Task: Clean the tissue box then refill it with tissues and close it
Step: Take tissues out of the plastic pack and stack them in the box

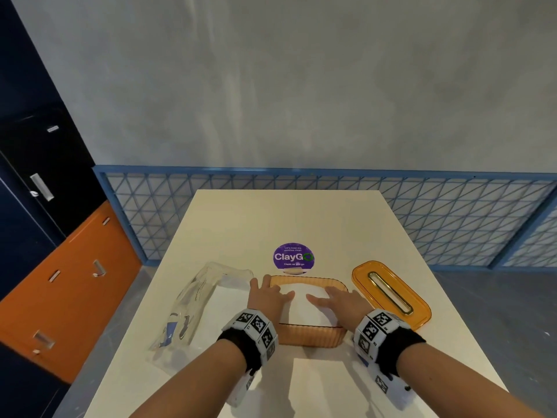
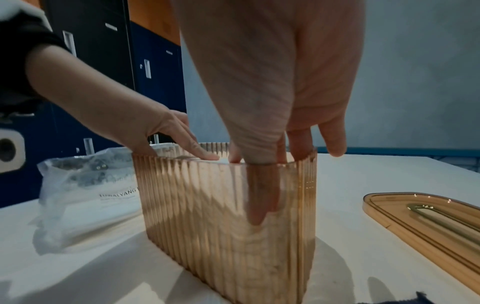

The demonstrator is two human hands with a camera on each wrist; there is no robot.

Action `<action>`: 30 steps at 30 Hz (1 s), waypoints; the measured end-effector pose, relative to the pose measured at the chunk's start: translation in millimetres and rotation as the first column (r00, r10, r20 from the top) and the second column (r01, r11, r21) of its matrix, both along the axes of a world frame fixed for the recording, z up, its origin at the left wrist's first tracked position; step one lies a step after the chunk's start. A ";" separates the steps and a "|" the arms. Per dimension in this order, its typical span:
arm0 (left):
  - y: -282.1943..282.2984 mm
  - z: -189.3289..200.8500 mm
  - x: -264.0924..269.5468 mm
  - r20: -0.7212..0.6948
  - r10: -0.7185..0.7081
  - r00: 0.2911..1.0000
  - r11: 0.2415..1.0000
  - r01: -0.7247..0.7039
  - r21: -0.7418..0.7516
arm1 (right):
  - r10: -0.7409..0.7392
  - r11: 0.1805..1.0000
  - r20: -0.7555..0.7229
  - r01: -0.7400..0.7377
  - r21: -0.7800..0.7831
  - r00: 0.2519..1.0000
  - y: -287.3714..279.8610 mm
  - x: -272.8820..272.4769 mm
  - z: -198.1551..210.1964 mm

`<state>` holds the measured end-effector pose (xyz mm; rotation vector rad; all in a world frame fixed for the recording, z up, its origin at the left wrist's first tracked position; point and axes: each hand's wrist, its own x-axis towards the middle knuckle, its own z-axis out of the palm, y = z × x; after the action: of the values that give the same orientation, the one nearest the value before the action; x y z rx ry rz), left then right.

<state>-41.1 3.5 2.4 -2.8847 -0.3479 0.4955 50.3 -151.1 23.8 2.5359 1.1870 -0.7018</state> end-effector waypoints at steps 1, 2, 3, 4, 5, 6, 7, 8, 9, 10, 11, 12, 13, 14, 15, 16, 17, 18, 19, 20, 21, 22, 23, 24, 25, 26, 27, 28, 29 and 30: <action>-0.5 0.5 -1.8 0.006 0.004 1.000 1.000 -0.004 0.002 | 0.030 0.999 0.017 -0.030 -0.014 0.999 -1.8 -0.8 0.7; -1.0 0.9 -2.9 0.010 0.008 1.000 1.000 -0.008 0.003 | 0.051 0.999 0.025 -0.051 -0.021 0.998 -3.3 -0.7 -1.9; -1.1 1.1 -4.4 0.017 0.012 1.000 1.000 -0.012 0.005 | 0.069 0.997 0.037 -0.068 -0.038 0.997 -3.9 -3.3 4.8; -0.8 1.5 -5.5 0.022 0.015 1.000 1.000 -0.015 0.008 | 0.061 0.997 0.027 -0.060 -0.044 0.998 -3.9 -2.7 7.5; -0.3 2.3 -6.4 0.024 0.017 1.000 1.000 -0.017 0.010 | 0.065 0.997 0.039 -0.063 -0.045 0.997 -3.1 -0.7 7.8; 0.1 3.2 -7.5 0.023 0.018 1.000 1.000 -0.019 0.011 | 0.070 0.997 0.055 -0.069 -0.022 0.996 -3.1 0.8 7.6; 0.8 3.7 -8.8 0.024 0.019 1.000 1.000 -0.019 0.006 | 0.082 0.996 0.079 -0.081 -0.021 0.993 -2.1 2.5 8.6; 1.8 3.7 -10.6 0.038 0.018 0.999 1.000 -0.017 -0.012 | 0.080 0.997 0.085 -0.081 0.006 0.993 -2.2 6.0 6.6; 4.0 3.1 -13.0 0.080 0.025 0.996 0.999 -0.021 -0.050 | 0.078 0.996 0.096 -0.082 0.044 0.992 -2.2 10.5 4.7; 7.6 2.4 -16.4 0.154 0.059 0.986 0.993 -0.041 -0.113 | 0.063 0.991 0.100 -0.074 0.108 0.993 -3.4 13.9 4.3; 12.3 2.2 -21.1 0.249 0.132 0.959 0.977 -0.083 -0.196 | 0.017 0.979 0.101 -0.037 0.201 0.995 -5.2 17.3 4.3; 19.6 1.5 -26.4 0.334 0.231 0.914 0.950 -0.138 -0.280 | -0.058 0.950 0.076 0.031 0.312 0.995 -8.4 20.8 3.7; 29.2 -0.8 -32.1 0.382 0.332 0.862 0.918 -0.202 -0.342 | -0.140 0.901 0.039 0.111 0.419 0.989 -11.9 23.8 1.6; 39.9 -5.3 -37.8 0.388 0.424 0.818 0.882 -0.275 -0.383 | -0.219 0.849 -0.024 0.202 0.488 0.976 -15.2 25.3 0.3; 50.4 -11.5 -43.1 0.357 0.502 0.787 0.842 -0.350 -0.411 | -0.289 0.807 -0.101 0.299 0.509 0.952 -18.0 26.8 -0.7; 59.5 -19.3 -47.3 0.299 0.566 0.768 0.798 -0.418 -0.434 | -0.344 0.780 -0.177 0.386 0.493 0.922 -20.2 27.0 -3.1; 66.6 -28.0 -50.1 0.227 0.608 0.760 0.759 -0.473 -0.447 | -0.387 0.759 -0.246 0.459 0.461 0.889 -21.4 27.8 -7.8; 70.2 -35.7 -51.5 0.155 0.630 0.761 0.730 -0.513 -0.451 | -0.420 0.742 -0.305 0.517 0.427 0.855 -21.6 27.6 -12.0; 71.2 -42.0 -51.8 0.095 0.636 0.766 0.716 -0.540 -0.443 | -0.446 0.725 -0.349 0.562 0.400 0.824 -21.1 27.6 -17.3; 69.8 -47.2 -51.1 0.052 0.637 0.770 0.710 -0.559 -0.429 | -0.465 0.715 -0.368 0.586 0.381 0.806 -20.5 27.1 -21.9; 67.3 -52.0 -50.1 0.024 0.639 0.768 0.706 -0.574 -0.416 | -0.479 0.709 -0.370 0.600 0.372 0.796 -19.8 27.0 -26.0; 64.5 -57.3 -48.5 0.006 0.647 0.763 0.698 -0.589 -0.407 | -0.488 0.707 -0.364 0.604 0.368 0.793 -19.5 27.1 -29.2; 61.4 -62.9 -46.6 -0.005 0.656 0.755 0.691 -0.603 -0.398 | -0.494 0.700 -0.368 0.611 0.369 0.788 -19.4 28.0 -32.8; 58.3 -67.6 -44.9 -0.009 0.663 0.748 0.689 -0.615 -0.383 | -0.497 0.691 -0.381 0.621 0.370 0.780 -19.4 28.2 -34.1; 55.6 -71.0 -43.3 -0.003 0.672 0.741 0.689 -0.626 -0.364 | -0.496 0.687 -0.389 0.625 0.370 0.776 -19.6 29.1 -35.1; 53.5 -73.6 -41.9 0.006 0.678 0.735 0.690 -0.634 -0.348 | -0.495 0.691 -0.385 0.621 0.369 0.779 -19.5 29.1 -34.7; 52.6 -75.6 -40.7 0.017 0.682 0.731 0.692 -0.637 -0.339 | -0.494 0.696 -0.379 0.617 0.366 0.783 -19.6 29.3 -34.1; 52.0 -77.5 -39.5 0.028 0.685 0.728 0.693 -0.639 -0.335 | -0.493 0.700 -0.373 0.613 0.368 0.786 -19.5 28.9 -33.2; 52.0 -79.1 -38.1 0.034 0.687 0.726 0.693 -0.639 -0.333 | -0.494 0.700 -0.366 0.610 0.371 0.789 -19.3 28.5 -32.6; 51.8 -79.6 -36.7 0.036 0.688 0.725 0.693 -0.641 -0.331 | -0.496 0.703 -0.358 0.608 0.371 0.791 -18.9 27.9 -31.9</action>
<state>-77.8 55.3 -77.2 -3.0056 -1.5174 0.4434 78.2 -170.0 -8.1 3.3746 0.6712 -0.9584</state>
